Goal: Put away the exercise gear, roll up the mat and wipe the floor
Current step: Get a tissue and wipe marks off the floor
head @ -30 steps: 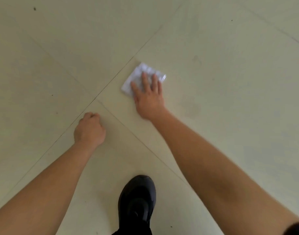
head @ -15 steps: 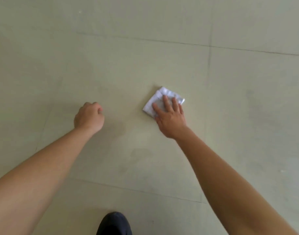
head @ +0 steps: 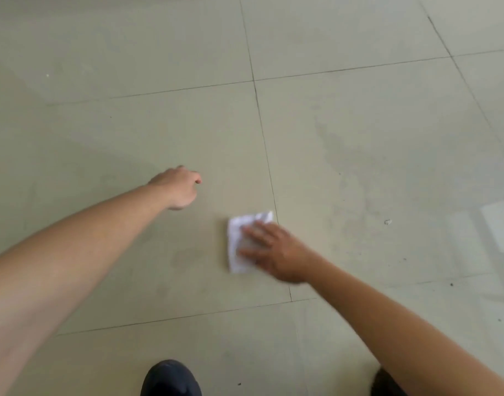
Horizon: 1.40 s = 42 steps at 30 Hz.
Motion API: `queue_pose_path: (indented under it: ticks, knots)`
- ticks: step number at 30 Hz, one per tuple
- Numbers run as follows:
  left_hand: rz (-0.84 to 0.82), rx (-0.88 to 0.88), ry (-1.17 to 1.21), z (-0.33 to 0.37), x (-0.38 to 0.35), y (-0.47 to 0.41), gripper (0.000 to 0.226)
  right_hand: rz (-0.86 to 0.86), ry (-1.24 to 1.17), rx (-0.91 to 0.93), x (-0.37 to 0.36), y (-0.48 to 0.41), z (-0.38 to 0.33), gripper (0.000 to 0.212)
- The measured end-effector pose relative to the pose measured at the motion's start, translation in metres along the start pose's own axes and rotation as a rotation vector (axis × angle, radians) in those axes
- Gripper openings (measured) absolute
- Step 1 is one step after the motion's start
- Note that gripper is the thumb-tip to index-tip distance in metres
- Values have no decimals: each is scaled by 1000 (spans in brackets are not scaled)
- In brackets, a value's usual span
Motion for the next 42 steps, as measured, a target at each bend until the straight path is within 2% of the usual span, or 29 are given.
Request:
queue_pose_path:
  ticks: [3, 4, 6, 7, 9, 11, 13, 15, 17, 20, 23, 24, 26, 28, 32, 35, 37, 39, 42]
  knots:
    - [46, -28, 59, 15, -29, 13, 57, 143, -38, -505, 41, 6, 91, 49]
    - [55, -29, 68, 22, -38, 17, 60, 110, -86, -672, 51, 11, 107, 52]
    - [56, -38, 78, 36, -53, 25, 63, 26, -162, -894, 49, 24, 111, 50]
    - [56, -41, 85, 44, -58, 27, 62, 52, -152, -932, 43, 28, 99, 49]
    - [57, -44, 91, 58, -62, 24, 60, 137, -92, -872, 25, 34, 51, 50]
    - [74, -44, 72, 75, -61, 17, 59, 159, -124, -718, -1, 45, -6, 52]
    - [128, -59, 42, 94, -57, 8, 59, 66, -184, -542, -13, 62, -49, 51]
    - [194, -102, 28, 113, -53, -3, 58, 15, -208, -389, -10, 87, -45, 49]
    - [233, -147, 17, 131, -52, -12, 57, 67, -165, -413, -9, 124, -7, 46]
    - [226, -178, 39, 158, -55, -17, 55, 252, -100, -860, 4, 203, 70, 45]
    - [199, -214, 59, 180, -67, -13, 52, 242, -270, -1519, 24, 273, 115, 49]
    - [192, -231, 65, 184, -70, -11, 52, 236, -300, -1667, 27, 279, 125, 51]
    - [188, -261, 91, 190, -76, -9, 49, 212, -289, -1797, 34, 261, 133, 55]
    - [199, -270, 114, 190, -78, -10, 46, 228, -305, -1717, 30, 214, 128, 56]
    - [298, -220, 165, 182, -66, -17, 42, 174, -259, -1223, 28, 101, 86, 55]
    - [379, -148, 174, 180, -50, -29, 41, 143, -244, -901, 29, 85, 94, 48]
    - [381, -158, 154, 189, -43, -40, 41, 170, -215, -777, 28, 106, 125, 44]
    - [359, -205, 123, 208, -39, -52, 42, 211, -225, -896, 32, 149, 176, 44]
    - [271, -292, 41, 250, -41, -72, 47, 227, -255, -1353, 43, 251, 252, 48]
Point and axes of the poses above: each hand's wrist, its own y-axis away from the middle knuckle, its own x-axis out of the back of the hand, z = x × y, the point moved 4 cm from there along -y, towards the middle knuckle, and after that the axes turned 4 degrees about -x, right-handed, at the moved point
